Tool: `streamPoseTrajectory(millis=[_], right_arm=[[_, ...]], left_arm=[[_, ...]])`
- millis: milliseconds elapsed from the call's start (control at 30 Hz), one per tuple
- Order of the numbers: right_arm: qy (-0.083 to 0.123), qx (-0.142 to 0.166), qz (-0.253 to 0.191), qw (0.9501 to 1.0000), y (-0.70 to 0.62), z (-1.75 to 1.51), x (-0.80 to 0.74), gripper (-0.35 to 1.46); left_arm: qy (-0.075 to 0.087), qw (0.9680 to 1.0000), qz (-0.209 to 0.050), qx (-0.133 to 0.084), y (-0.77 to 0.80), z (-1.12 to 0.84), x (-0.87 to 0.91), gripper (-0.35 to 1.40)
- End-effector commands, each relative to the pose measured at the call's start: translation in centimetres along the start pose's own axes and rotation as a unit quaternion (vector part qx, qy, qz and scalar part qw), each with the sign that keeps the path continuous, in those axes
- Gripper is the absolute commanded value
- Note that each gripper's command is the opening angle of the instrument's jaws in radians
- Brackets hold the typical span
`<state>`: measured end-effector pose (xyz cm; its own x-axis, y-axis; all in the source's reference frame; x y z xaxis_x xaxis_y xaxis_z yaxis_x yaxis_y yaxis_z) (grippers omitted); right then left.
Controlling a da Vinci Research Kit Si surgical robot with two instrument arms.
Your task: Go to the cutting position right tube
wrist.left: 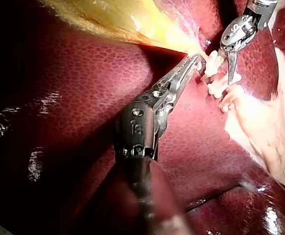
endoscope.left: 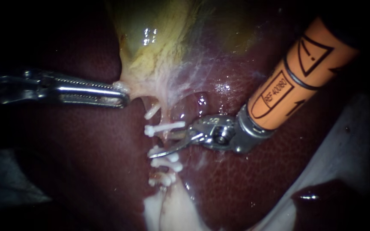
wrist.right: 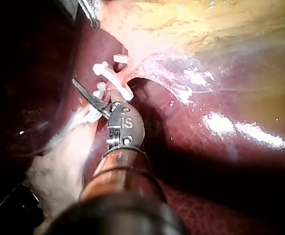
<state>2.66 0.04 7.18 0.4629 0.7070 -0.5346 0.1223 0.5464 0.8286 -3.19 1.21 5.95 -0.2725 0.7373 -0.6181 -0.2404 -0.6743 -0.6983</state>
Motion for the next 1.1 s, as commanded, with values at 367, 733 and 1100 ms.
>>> streamPoseTrajectory(millis=[367, 733, 1100], right_arm=[[0.026, -0.008, 0.016, 0.9995, 0.06, 0.24, 0.09, 1.43], [0.032, 0.0, 0.02, 0.9993, -0.17, 0.26, 0.21, 1.45], [0.034, 0.003, 0.021, 0.9992, -0.24, 0.25, 0.26, 1.45]], left_arm=[[0.0, 1.0, 0.0, 0.001, 0.0, 0.02, 0.01, -0.35], [0.0, 1.0, 0.0, 0.001, 0.0, 0.01, 0.0, -0.35], [0.0, 1.0, 0.0, 0.0, 0.0, 0.01, 0.0, -0.35]])
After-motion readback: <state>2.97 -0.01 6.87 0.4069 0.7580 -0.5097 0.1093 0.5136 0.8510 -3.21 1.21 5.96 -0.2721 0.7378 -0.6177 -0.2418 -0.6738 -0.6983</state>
